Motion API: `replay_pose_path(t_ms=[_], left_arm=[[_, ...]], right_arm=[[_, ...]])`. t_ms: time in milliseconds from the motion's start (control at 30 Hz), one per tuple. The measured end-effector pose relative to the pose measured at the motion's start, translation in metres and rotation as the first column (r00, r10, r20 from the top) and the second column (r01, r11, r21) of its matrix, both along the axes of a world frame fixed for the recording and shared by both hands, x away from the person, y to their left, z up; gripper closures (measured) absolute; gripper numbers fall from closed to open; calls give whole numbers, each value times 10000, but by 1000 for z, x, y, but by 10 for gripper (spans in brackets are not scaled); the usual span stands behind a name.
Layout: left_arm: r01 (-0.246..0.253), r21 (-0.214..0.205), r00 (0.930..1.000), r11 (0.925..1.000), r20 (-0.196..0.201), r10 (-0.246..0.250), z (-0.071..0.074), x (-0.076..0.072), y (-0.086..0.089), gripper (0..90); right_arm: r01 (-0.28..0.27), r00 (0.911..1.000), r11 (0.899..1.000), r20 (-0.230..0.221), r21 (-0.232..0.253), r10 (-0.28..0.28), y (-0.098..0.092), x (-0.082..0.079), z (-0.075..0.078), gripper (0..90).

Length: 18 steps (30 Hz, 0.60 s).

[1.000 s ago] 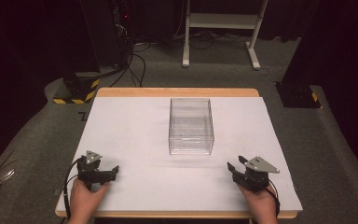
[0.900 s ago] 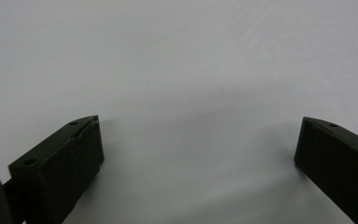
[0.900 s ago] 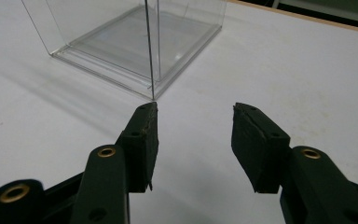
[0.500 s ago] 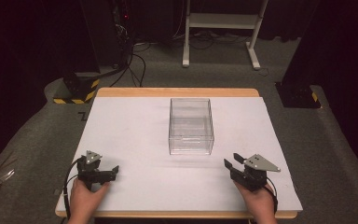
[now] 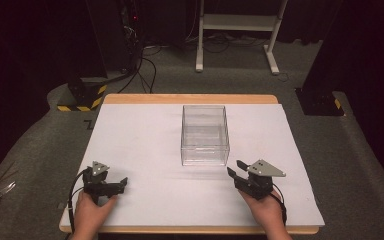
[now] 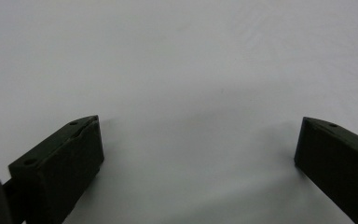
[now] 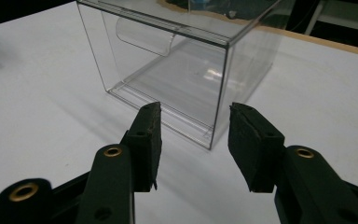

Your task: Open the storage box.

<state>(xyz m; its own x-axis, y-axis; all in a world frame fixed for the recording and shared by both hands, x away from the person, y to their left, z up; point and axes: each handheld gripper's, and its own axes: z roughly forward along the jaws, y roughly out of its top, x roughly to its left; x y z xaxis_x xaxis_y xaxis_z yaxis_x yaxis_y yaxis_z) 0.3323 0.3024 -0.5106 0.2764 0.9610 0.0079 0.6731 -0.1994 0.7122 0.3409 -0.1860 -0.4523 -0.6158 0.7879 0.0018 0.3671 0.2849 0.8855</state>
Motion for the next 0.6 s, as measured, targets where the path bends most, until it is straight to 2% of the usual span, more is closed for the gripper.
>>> replay_pose_path(t_ms=[267, 600], left_arm=[[6, 29, 10000, 10000, 6, -6, 0, 0, 0, 11], [-2, -3, 10000, 10000, -1, 2, 0, 0, 0, 11]], right_arm=[[-237, 9996, 9994, -137, 250, 241, 16, 7, 1, 517], [-500, 9987, 9986, -77, 141, 501, 30, 14, -1, 527]])
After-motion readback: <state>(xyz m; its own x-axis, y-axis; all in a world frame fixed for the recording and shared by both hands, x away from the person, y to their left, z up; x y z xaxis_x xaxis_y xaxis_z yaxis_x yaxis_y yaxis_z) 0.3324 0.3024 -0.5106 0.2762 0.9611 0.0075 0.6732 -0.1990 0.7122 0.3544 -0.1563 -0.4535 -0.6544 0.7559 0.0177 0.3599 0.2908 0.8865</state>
